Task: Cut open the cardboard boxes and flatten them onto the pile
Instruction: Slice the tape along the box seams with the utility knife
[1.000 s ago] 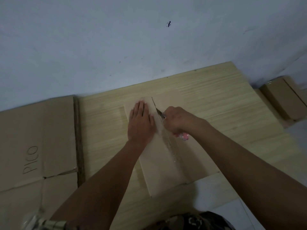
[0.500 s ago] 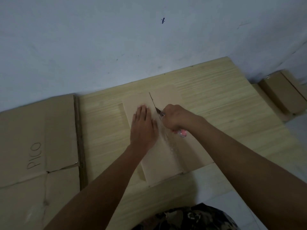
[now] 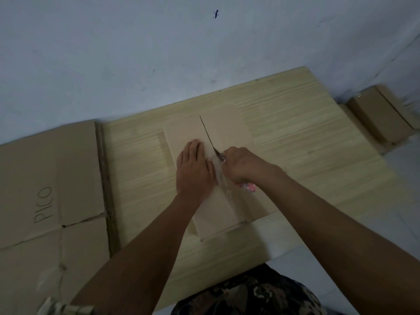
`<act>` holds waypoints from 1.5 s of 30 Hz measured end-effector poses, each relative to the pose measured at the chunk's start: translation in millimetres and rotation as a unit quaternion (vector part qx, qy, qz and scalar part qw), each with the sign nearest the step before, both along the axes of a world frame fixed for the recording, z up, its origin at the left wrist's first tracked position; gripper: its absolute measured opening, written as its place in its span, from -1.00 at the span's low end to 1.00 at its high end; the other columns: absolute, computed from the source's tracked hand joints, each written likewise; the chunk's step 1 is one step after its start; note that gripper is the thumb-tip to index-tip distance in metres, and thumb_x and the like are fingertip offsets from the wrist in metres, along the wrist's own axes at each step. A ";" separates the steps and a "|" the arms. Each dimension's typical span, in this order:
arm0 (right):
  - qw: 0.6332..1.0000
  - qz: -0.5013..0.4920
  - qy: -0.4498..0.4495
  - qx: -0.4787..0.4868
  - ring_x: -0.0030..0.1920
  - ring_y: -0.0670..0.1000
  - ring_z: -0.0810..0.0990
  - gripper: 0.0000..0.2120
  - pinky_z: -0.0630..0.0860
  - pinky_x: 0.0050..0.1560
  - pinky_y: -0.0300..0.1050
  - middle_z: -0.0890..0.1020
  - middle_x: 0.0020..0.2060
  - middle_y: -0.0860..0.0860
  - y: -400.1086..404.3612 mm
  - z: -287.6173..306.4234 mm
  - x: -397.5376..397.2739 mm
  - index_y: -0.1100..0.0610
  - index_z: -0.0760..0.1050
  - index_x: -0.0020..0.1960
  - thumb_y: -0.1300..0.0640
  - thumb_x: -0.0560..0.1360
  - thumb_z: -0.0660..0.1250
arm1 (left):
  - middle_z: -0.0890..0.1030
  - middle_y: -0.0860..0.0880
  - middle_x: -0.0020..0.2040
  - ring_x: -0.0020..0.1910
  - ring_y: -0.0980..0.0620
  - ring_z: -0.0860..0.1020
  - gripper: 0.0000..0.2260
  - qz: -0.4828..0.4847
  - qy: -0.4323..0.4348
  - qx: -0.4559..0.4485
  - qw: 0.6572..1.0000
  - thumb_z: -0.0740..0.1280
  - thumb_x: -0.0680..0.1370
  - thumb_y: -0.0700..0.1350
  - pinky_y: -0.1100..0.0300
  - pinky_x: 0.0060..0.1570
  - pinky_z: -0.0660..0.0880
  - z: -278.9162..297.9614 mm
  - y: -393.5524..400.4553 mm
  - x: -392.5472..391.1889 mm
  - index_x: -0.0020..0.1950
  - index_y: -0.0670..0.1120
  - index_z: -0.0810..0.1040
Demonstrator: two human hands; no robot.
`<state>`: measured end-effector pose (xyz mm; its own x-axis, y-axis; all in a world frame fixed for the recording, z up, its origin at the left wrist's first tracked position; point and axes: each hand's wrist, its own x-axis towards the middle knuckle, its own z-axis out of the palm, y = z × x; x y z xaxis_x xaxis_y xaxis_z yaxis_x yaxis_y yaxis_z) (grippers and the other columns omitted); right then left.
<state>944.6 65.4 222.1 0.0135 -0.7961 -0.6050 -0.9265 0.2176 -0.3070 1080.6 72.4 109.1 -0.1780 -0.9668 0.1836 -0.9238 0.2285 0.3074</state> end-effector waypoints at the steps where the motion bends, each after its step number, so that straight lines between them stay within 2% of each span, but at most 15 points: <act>1: 1.000 -0.003 0.001 -0.004 -0.44 0.20 0.66 -0.83 0.69 -0.28 0.06 0.62 -0.35 0.24 3.2 0.5 -1.7 0.27 0.57 -0.03 0.31 0.50 0.21 | 0.45 -0.27 0.43 0.43 -0.25 0.41 -0.50 -0.005 0.005 -0.003 1.000 0.07 0.63 -0.03 -0.12 0.42 0.36 -0.3 0.3 0.0 0.43 -0.32 0.44; 6: 0.999 -0.005 0.012 0.035 -0.41 0.24 0.69 -0.80 0.68 -0.33 0.13 0.67 -0.31 0.31 11.9 4.3 -6.6 0.30 0.56 0.01 0.37 0.47 0.20 | 0.45 -0.25 0.43 0.45 -0.23 0.40 -0.51 -0.026 0.012 -0.011 1.000 0.08 0.62 -0.04 -0.11 0.41 0.36 -0.5 2.2 -1.3 0.44 -0.30 0.44; 10: 0.999 -0.023 0.007 0.030 -0.39 0.23 0.70 -0.82 0.69 -0.30 0.12 0.68 -0.32 0.29 22.4 6.6 -4.0 0.31 0.56 -0.02 0.37 0.47 0.21 | 0.44 -0.23 0.44 0.46 -0.21 0.38 -0.50 -0.021 0.015 -0.005 1.000 0.06 0.62 -0.03 -0.11 0.42 0.35 -0.5 0.4 -0.9 0.44 -0.29 0.43; 14: 0.999 -0.042 -0.012 0.025 -0.38 0.25 0.70 -0.81 0.67 -0.33 0.21 0.66 -0.27 0.28 38.1 5.6 -11.7 0.28 0.52 0.03 0.35 0.48 0.18 | 0.43 -0.23 0.46 0.48 -0.21 0.36 -0.48 -0.024 0.002 0.012 1.000 0.02 0.62 -0.01 -0.11 0.45 0.31 -1.0 0.1 -2.3 0.46 -0.28 0.42; 17: 0.999 -0.033 -0.006 0.013 -0.36 0.22 0.71 -0.79 0.69 -0.28 0.12 0.69 -0.29 0.26 39.0 1.3 -13.3 0.30 0.58 0.02 0.32 0.50 0.20 | 0.41 -0.25 0.49 0.51 -0.22 0.33 -0.45 -0.019 0.002 0.023 1.000 -0.01 0.62 0.01 -0.13 0.47 0.26 1.9 10.3 -0.9 0.47 -0.29 0.41; 20: 1.000 -0.025 -0.004 -0.013 -0.42 0.19 0.70 -0.81 0.70 -0.28 0.06 0.69 -0.33 0.26 34.2 -3.1 -15.6 0.29 0.60 -0.01 0.32 0.49 0.23 | 0.30 -0.27 0.56 0.57 -0.23 0.23 -0.40 -0.078 0.007 0.032 0.996 -0.02 0.63 0.06 -0.18 0.52 0.16 3.3 47.0 2.7 0.53 -0.29 0.34; 23: 0.999 -0.015 -0.025 -0.029 -0.44 0.19 0.69 -0.82 0.70 -0.28 0.09 0.68 -0.34 0.24 28.8 -3.8 -17.0 0.26 0.60 0.00 0.29 0.52 0.23 | 0.19 -0.22 0.62 0.62 -0.16 0.11 -0.39 -0.114 -0.013 0.026 0.993 0.00 0.66 0.11 -0.14 0.58 0.03 -2.0 86.3 3.8 0.59 -0.26 0.25; 29: 0.999 -0.005 -0.034 0.023 -0.33 0.18 0.72 -0.78 0.67 -0.30 -0.05 0.71 -0.32 0.20 39.1 9.8 -25.2 0.30 0.62 -0.06 0.33 0.51 0.19 | 0.25 -0.18 0.60 0.60 -0.13 0.19 -0.47 -0.083 -0.019 -0.007 0.996 0.06 0.66 0.00 -0.11 0.56 0.15 -5.0 91.9 -1.7 0.59 -0.23 0.27; 33: 0.998 -0.013 -0.054 0.040 -0.25 0.23 0.73 -0.77 0.70 -0.14 0.10 0.71 -0.25 0.23 54.1 9.4 -35.1 0.34 0.63 -0.05 0.32 0.52 0.19 | 0.24 -0.18 0.61 0.61 -0.12 0.17 -0.46 -0.077 -0.035 0.001 0.996 0.04 0.65 0.00 -0.09 0.57 0.12 -5.1 92.0 -3.2 0.60 -0.22 0.24; 39: 0.998 -0.010 -0.057 0.013 -0.28 0.19 0.72 -0.78 0.67 -0.22 -0.05 0.70 -0.24 0.21 58.4 8.7 -35.5 0.28 0.59 0.01 0.25 0.55 0.18 | 0.23 -0.17 0.61 0.61 -0.11 0.16 -0.43 -0.042 -0.037 0.011 0.998 0.03 0.64 0.02 -0.09 0.57 0.09 -5.2 86.4 -10.3 0.60 -0.22 0.24; 42: 0.998 0.013 -0.049 0.038 -0.32 0.17 0.71 -0.82 0.68 -0.22 -0.03 0.70 -0.27 0.21 62.5 17.8 -44.0 0.29 0.56 -0.06 0.28 0.55 0.18 | 0.24 -0.17 0.61 0.61 -0.11 0.17 -0.44 -0.041 -0.038 0.011 0.998 0.04 0.64 0.01 -0.10 0.56 0.10 -4.5 86.3 -10.6 0.59 -0.23 0.25; 45: 0.999 0.024 -0.038 0.028 -0.32 0.18 0.71 -0.86 0.70 -0.17 0.08 0.69 -0.29 0.22 61.3 13.5 -44.6 0.27 0.53 -0.05 0.30 0.55 0.19 | 0.24 -0.18 0.61 0.60 -0.13 0.18 -0.42 -0.036 -0.046 0.017 0.998 0.02 0.63 0.02 -0.12 0.56 0.13 -4.7 85.8 -12.1 0.59 -0.24 0.25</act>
<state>900.0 126.8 235.5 0.0986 -0.7587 -0.6440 -0.9108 0.1920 -0.3656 1068.6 158.2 104.3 -0.2620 -0.9561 0.1312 -0.9300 0.2865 0.2304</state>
